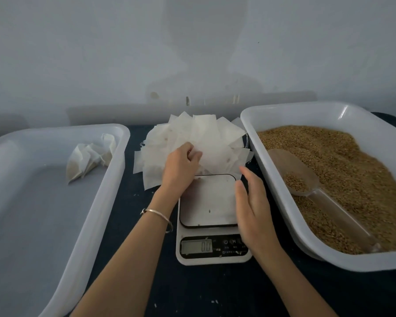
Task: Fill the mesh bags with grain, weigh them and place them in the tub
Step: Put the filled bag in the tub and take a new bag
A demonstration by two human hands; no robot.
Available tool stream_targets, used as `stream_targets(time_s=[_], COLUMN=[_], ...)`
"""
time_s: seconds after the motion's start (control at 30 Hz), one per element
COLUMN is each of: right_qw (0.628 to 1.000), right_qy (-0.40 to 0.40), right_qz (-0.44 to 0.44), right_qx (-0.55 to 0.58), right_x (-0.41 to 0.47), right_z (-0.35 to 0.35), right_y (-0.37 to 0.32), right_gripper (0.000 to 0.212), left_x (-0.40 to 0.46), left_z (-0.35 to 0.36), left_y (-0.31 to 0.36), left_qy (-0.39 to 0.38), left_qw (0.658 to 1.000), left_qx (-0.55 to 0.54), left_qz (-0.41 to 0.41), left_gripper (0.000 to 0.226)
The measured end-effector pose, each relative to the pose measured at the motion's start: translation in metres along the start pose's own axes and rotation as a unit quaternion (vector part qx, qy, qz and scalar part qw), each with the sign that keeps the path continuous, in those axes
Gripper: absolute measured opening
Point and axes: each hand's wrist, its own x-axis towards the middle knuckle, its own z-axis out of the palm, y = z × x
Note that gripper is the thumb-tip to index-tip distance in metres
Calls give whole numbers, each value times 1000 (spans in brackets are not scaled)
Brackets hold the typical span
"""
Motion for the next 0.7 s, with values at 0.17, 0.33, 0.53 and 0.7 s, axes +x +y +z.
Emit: stream_targets(time_s=[0.17,0.33,0.53,0.7], right_qw=[997,952,935,973], right_qy=[-37,-56,-60,-51], right_qz=[-5,167,206,105], right_qx=[64,251,281,197], right_x=[2,13,4,0], right_z=[-3,-19,-37,-49], right_y=[-28,-55,-61,-67], right_gripper=[51,49,20,20], left_x=[-35,-76,-104,-113], left_z=[-29,-40,-28,-25], left_y=[36,56,58,58], left_qy=[42,-48,-15,-14], left_qw=[983,802,859,866], left_qx=[-172,-590,-506,-489], left_qz=[49,-74,-80,-105], left_gripper=[36,21,32,26])
